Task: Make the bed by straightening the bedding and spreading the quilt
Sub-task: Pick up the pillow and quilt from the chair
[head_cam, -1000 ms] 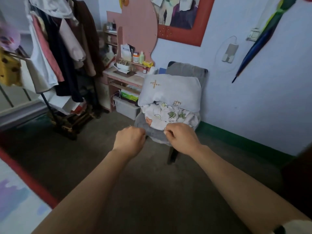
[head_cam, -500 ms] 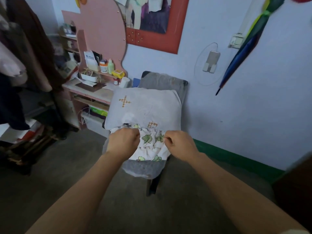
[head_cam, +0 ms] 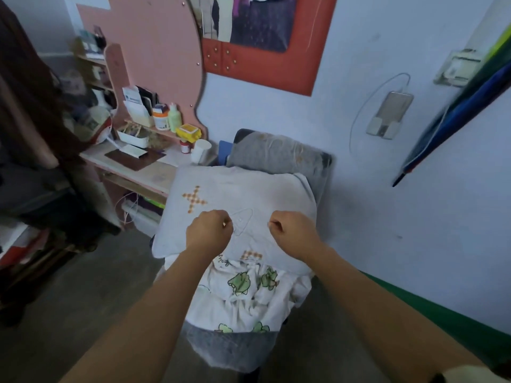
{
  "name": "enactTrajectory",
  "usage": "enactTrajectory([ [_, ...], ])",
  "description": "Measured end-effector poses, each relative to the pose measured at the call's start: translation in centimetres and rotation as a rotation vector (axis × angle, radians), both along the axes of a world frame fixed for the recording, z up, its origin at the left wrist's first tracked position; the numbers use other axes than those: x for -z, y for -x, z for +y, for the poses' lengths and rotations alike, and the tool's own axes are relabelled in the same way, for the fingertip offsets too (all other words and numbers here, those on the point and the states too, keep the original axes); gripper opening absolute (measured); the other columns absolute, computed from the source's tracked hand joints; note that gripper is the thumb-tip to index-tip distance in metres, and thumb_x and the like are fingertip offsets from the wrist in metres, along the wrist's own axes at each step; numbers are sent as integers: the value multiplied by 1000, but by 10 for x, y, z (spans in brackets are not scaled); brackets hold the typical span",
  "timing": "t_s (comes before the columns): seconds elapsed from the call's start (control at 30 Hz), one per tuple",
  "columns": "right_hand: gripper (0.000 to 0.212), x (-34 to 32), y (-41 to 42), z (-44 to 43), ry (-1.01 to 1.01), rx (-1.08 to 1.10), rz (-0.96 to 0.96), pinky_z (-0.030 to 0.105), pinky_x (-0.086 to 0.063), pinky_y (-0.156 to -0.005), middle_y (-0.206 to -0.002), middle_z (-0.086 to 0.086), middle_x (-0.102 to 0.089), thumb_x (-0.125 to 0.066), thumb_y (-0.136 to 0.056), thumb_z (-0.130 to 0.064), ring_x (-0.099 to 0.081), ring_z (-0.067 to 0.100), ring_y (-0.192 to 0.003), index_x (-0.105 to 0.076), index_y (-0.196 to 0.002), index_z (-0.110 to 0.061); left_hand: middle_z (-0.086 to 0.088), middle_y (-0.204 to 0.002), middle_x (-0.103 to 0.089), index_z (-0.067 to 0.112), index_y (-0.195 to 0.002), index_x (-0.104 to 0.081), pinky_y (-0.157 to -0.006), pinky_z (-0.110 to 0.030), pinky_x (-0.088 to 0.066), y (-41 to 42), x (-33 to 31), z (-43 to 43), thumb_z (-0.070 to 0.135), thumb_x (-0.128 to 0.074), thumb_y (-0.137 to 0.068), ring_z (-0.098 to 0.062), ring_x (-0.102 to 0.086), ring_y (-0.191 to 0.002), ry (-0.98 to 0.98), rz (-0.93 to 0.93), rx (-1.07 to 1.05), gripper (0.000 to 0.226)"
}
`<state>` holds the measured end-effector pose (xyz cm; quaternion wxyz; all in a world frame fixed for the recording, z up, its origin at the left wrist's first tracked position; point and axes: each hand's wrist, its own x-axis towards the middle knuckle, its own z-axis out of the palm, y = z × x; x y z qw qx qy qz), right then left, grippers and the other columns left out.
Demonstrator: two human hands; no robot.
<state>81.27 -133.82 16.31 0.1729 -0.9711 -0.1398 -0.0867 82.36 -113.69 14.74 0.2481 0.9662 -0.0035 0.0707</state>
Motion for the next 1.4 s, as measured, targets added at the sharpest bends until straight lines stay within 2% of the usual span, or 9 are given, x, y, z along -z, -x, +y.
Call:
enactTrajectory([
  [0.13, 25, 21, -80, -12, -14, -32, 32, 37, -41, -58, -68, 4, -56, -47, -94, -21, -52, 23, -65, -48, -70, -14, -2, -85, -68, 20, -91, -69, -66, -30, -50, -64, 29, -15, 26, -54, -90, -24, -62, -78, 221, 120, -131, 17],
  [0.23, 25, 45, -154, -20, -14, -69, 67, 31, -33, -55, -68, 1, -53, -48, -93, -20, -49, 21, -65, -46, -68, -17, -6, -103, -67, 15, -112, -65, -80, -32, -50, -112, 63, -27, 24, -58, -90, -25, -61, -95, 438, 233, -272, 25],
  [0.4, 16, 87, -290, -28, 17, -131, 118, 31, -43, -71, -96, 5, -65, -50, -93, -23, -59, 25, -91, -62, -98, -13, -20, -149, -30, 8, -149, -21, -106, -41, -35, -191, 124, -50, 28, -61, -90, -35, -36, -133, 731, 425, -609, 74],
  [0.6, 72, 136, -410, -32, 194, -192, 235, 40, -25, -113, -153, 15, -29, -56, -90, -46, -28, 29, -140, -29, -147, -12, -19, -156, 5, 19, -152, 2, -115, -52, -19, -252, 185, -80, 38, -61, -88, -41, -8, -142, 727, 649, -1069, 92],
  [0.8, 112, 161, -455, -22, 301, -208, 470, 55, -18, -114, -160, 10, -9, -55, -67, -81, -18, 32, -144, 4, -151, -35, -7, -154, 28, 44, -145, -5, -108, -67, -10, -274, 214, -92, 48, -74, -69, -43, 21, -140, 718, 583, -1324, 103],
  [0.9, 121, 167, -458, -21, 293, -223, 582, 53, -28, -110, -157, 12, -16, -59, -61, -84, -29, 36, -139, 14, -148, -42, -14, -154, 23, 51, -141, 6, -106, -67, -22, -262, 223, -88, 52, -80, -63, -51, 1, -140, 824, 591, -1309, 116],
  [1.03, 117, 170, -448, -20, 195, -259, 585, 45, -34, -108, -155, 7, -27, -73, -69, -62, -38, 33, -135, 6, -151, -34, -26, -147, -20, 55, -139, 15, -93, -53, -47, -240, 232, -80, 46, -78, -70, -49, -43, -119, 960, 572, -1224, 116],
  [1.3, 70, 123, -381, -3, -35, -347, 327, 36, -45, -94, -129, 4, -57, -69, -83, -38, -56, 28, -114, -35, -143, -25, -6, -147, -39, 33, -151, -17, -90, -28, -39, -190, 183, -65, 17, -66, -87, -29, -50, -120, 1004, 151, -1175, 82],
  [1.4, 61, 100, -348, 7, -155, -354, 305, 40, -50, -90, -117, 4, -63, -70, -80, -38, -60, 27, -105, -45, -134, -23, -2, -147, -39, 32, -150, -22, -81, -24, -36, -156, 150, -45, 15, -65, -87, -15, -55, -94, 962, 52, -1159, 78],
])
